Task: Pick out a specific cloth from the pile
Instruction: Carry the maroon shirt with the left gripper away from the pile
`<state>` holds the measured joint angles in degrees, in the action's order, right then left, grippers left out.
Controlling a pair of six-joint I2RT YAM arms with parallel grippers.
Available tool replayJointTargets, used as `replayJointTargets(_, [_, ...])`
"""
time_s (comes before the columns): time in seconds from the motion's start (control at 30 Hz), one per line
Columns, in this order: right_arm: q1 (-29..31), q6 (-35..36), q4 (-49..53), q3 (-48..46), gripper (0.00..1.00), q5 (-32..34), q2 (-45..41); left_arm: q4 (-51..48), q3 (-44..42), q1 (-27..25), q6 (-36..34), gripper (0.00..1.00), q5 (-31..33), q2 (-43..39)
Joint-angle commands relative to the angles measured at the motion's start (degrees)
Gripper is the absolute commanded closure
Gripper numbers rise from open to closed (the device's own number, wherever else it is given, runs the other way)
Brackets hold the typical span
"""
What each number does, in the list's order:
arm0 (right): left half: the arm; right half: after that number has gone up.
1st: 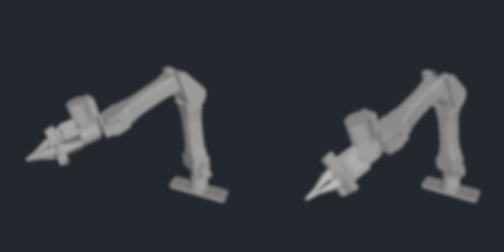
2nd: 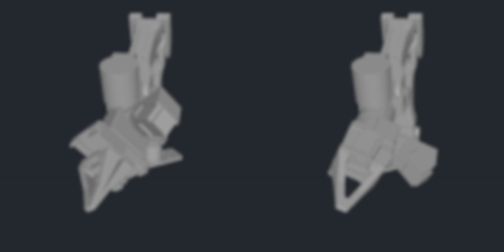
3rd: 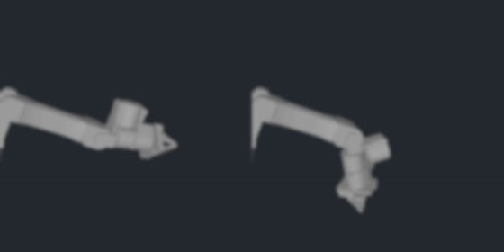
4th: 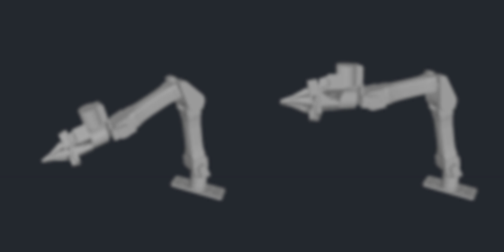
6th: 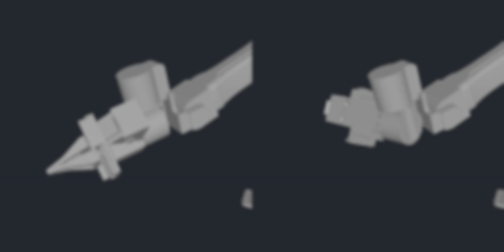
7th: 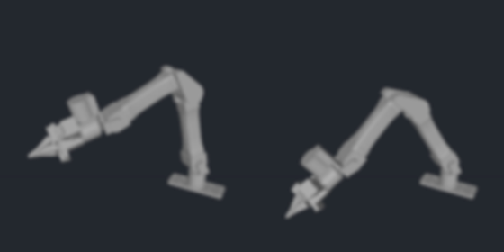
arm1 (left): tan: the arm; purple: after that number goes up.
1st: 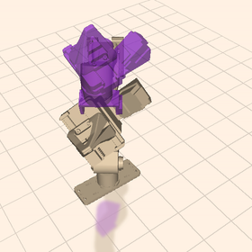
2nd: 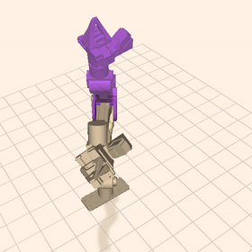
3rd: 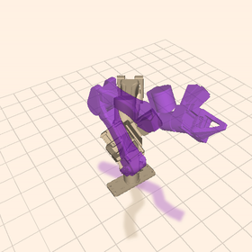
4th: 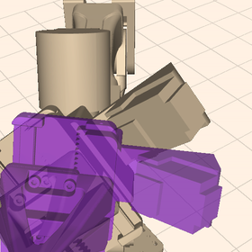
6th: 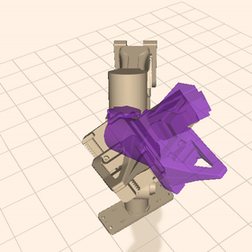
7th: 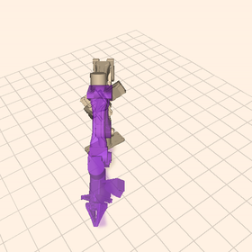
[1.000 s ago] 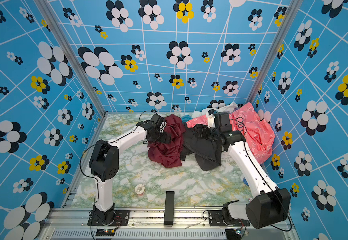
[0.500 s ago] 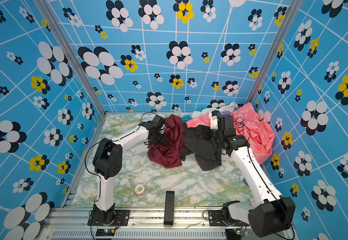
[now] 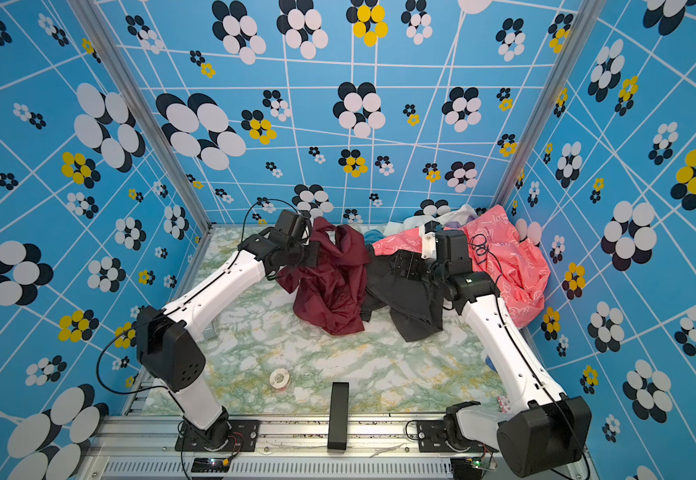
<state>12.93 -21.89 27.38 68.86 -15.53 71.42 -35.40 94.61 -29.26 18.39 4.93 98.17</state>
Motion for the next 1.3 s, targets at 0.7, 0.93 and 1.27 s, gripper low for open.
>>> replayJointTargets(0.7, [-0.6, -0.4, -1.9, -1.9, 0.01, -0.6, -2.3, 2.9, 20.3, 10.0, -7.9, 1.00, 12.3, -2.6])
replayJointTargets(0.93, [-0.9, -0.7, -2.2, -2.0, 0.01, -0.6, -1.9, 4.5, 21.6, 12.7, -9.9, 1.00, 15.1, -3.2])
replayJointTargets(1.27, [-1.1, -0.8, -3.0, -3.3, 0.01, -0.8, -1.8, 6.6, 18.9, 17.7, -10.8, 1.00, 17.7, -4.4])
